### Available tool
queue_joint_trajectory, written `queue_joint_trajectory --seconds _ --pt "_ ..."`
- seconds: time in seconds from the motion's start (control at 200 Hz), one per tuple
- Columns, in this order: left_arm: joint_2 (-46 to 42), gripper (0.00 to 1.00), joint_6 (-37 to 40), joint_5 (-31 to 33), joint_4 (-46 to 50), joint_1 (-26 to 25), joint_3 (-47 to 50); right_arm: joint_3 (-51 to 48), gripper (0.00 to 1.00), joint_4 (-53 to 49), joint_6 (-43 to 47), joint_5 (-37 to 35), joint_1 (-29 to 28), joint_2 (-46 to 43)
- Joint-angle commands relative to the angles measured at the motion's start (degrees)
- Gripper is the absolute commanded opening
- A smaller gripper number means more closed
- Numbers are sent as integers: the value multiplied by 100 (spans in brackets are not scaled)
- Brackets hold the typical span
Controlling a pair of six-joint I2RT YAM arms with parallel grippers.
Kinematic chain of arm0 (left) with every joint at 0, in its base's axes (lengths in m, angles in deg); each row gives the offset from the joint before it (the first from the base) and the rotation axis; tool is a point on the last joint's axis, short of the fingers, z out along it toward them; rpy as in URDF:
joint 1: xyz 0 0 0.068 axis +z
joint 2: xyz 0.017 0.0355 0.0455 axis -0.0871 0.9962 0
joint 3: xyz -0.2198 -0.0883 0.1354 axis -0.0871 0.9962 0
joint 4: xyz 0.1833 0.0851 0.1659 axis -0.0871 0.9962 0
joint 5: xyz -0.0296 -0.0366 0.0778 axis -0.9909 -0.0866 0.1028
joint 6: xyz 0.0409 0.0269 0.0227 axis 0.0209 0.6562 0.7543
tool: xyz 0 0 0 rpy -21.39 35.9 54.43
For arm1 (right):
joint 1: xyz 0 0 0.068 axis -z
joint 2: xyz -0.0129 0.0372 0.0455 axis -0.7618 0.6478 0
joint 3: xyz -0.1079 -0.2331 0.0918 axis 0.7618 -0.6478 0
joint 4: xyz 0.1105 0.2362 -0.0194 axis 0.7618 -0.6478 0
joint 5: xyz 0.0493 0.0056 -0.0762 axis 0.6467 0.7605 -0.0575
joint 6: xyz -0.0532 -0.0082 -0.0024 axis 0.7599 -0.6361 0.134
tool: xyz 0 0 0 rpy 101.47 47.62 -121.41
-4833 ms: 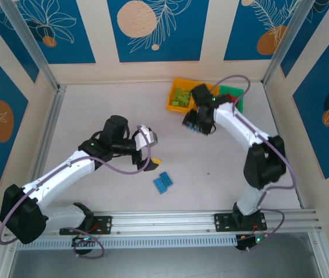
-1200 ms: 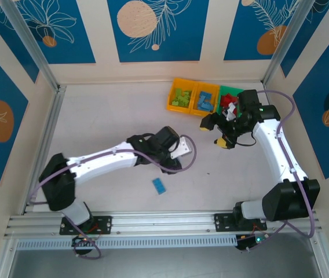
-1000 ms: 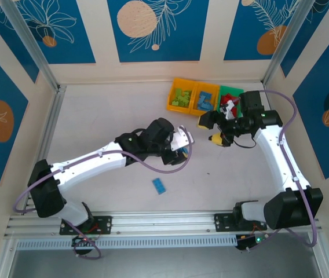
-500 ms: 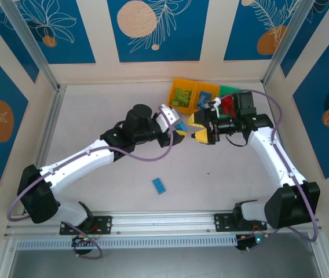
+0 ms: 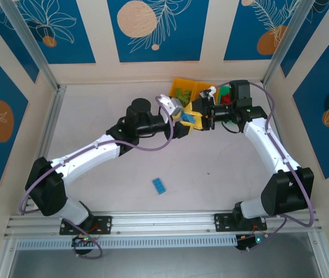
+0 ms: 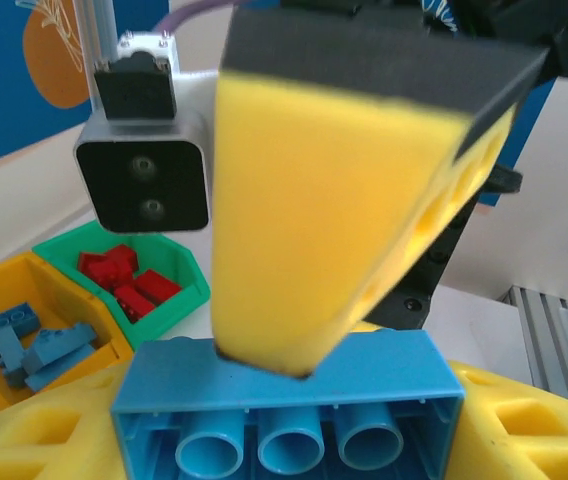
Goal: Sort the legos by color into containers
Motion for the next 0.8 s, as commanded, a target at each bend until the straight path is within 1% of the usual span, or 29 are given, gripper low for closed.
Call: queue_joint_trajectory --seconds 0.0,0.18,0.325,0.37,0.455,0.5,0.585,0.63,0.7,0.79 --pt "133 60 -148 -194 -375 37 -309 121 54 140 -336 262 -8 29" --pt "337 59 -315 -243 -573 37 -464 68 35 248 -577 167 11 -29" --pt "366 61 -283 -178 -562 41 -458 92 21 364 -866 -94 91 -120" --pt "361 64 -263 -136 -515 37 -464 128 19 356 -904 -215 126 -153" --pt "308 82 -253 -15 -418 37 -471 213 19 276 -882 -546 242 -174" --pt "243 91 -237 69 -334 37 -450 299 19 80 -711 -859 319 -150" --pt "27 100 -140 332 -130 37 -340 652 19 -528 -225 -1718 465 68" --pt "-113 100 -91 521 10 41 -247 887 19 -816 51 -2163 500 281" --pt "-361 100 -2 760 233 41 -93 1402 19 -1297 478 -3043 528 734" --pt "-664 100 2 1051 758 37 -7 2205 19 -1744 988 -4392 497 1457"
